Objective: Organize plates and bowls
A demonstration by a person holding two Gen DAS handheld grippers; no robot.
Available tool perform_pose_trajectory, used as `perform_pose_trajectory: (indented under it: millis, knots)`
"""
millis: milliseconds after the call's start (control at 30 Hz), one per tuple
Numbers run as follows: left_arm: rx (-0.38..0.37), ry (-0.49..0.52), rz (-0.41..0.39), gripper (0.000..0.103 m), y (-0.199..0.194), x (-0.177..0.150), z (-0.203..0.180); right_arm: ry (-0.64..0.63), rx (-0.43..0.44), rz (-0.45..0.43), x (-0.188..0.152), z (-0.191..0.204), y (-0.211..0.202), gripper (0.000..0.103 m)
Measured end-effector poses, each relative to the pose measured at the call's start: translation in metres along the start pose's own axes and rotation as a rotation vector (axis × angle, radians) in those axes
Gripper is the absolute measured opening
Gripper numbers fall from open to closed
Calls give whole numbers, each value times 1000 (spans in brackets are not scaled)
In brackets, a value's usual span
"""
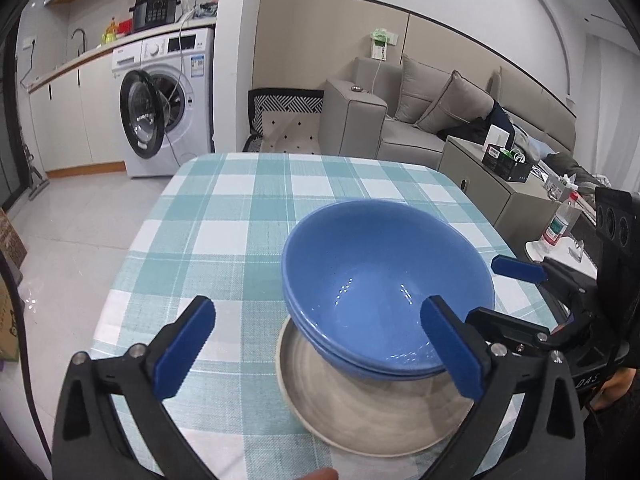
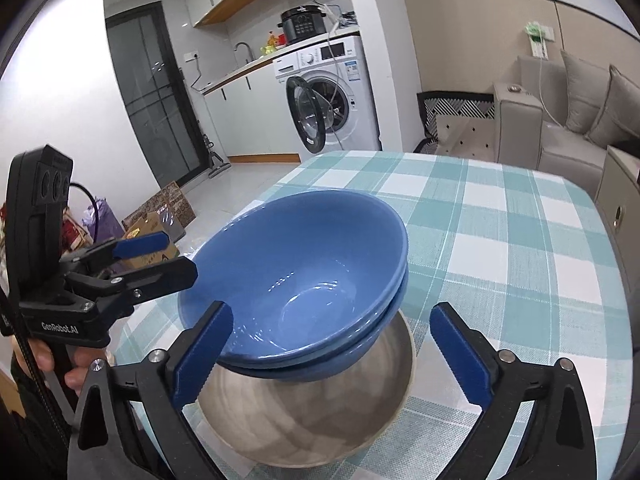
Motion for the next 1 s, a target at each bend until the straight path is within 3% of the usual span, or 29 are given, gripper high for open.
perform_pose_trajectory:
  millis: [200,533,667,1000]
  knots:
    - [64,79,-66,103,-15,-11,-6,-117,-45,-43,-8,14,-15,102]
    - [138,57,-217,103,-35,-40,2,-119,-25,-130,-34,6,-34,102]
    - [125,22,-211,103,-33,-52,7,-107,-18,-161,-47,2,-43,102]
    - [148,39,-211,103,-34,-82,-6,-110,-4,-195,-77,4,-61,102]
Point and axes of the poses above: each gripper's, at about its wrist camera, not at the fingertips, and y roughly the way its jaws point, z to its left, x to its top, the point moved 1 cm from there along y, roughly the way its jaws point, and after that the axes turned 2 degrees about x, right-handed, at the moved point
